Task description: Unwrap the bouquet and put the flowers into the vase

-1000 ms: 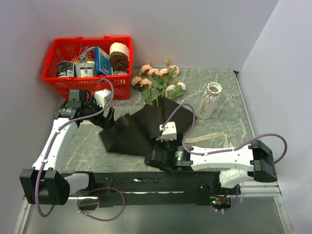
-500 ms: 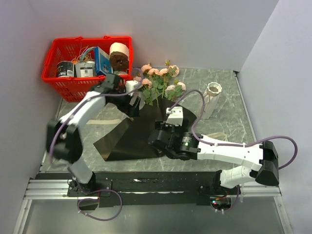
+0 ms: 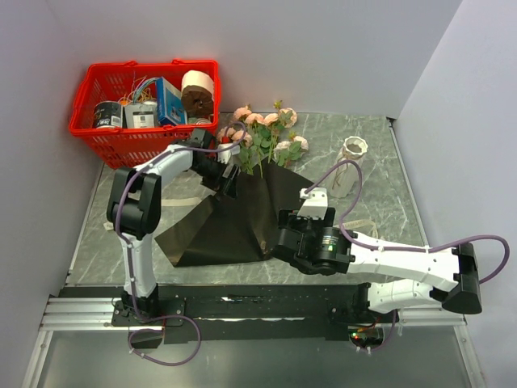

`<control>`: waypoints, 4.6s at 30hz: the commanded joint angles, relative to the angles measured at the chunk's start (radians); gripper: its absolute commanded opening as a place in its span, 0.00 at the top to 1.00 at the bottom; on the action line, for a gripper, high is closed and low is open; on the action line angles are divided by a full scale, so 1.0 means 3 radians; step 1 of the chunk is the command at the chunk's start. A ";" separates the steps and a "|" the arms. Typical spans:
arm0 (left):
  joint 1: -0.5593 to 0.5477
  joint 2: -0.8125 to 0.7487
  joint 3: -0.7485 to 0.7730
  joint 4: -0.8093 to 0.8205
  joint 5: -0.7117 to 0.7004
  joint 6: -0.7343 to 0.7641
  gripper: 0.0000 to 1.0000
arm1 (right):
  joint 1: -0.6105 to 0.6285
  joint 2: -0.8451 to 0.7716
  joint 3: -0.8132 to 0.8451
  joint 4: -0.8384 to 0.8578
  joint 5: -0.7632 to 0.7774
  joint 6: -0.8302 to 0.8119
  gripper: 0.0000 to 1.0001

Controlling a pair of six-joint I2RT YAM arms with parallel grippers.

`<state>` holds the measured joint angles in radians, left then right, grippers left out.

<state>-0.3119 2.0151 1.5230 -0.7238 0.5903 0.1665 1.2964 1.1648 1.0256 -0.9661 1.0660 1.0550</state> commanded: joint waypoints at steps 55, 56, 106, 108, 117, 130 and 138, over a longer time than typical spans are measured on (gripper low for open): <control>-0.1583 -0.2738 -0.0822 -0.0890 -0.0505 0.0769 0.97 | -0.1284 -0.0284 0.1259 0.1615 -0.1139 -0.2668 0.17; -0.1629 -0.2866 -0.0853 -0.0981 -0.0480 0.0810 0.96 | -0.1320 -0.0232 0.1371 0.1574 -0.1196 -0.2653 0.17; -0.0669 -0.2039 -0.0408 -0.0701 -0.0925 0.0529 0.25 | -0.1682 -0.0029 0.0446 0.1016 -0.2673 -0.1921 0.24; -0.0582 -0.2018 -0.0653 -0.0528 -0.1067 0.0565 0.26 | -0.1810 0.0467 0.0686 0.1174 -0.2786 -0.2069 0.27; -0.0331 -0.1952 -0.1635 0.0163 -0.1497 0.0478 0.28 | -0.2261 0.1971 0.1244 0.1640 -0.2782 -0.2065 0.42; -0.0213 -0.1859 -0.1769 0.0260 -0.1359 0.0350 0.31 | -0.2511 0.2882 0.1648 0.1850 -0.2603 -0.2064 0.42; -0.0203 -0.1941 -0.1809 0.0250 -0.1441 0.0370 0.32 | -0.2547 0.3199 0.1920 0.1799 -0.2592 -0.2024 0.51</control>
<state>-0.3794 1.4704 0.9852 -0.6582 0.1604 0.2897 0.5385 2.0953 1.5528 -0.4484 0.2649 0.4465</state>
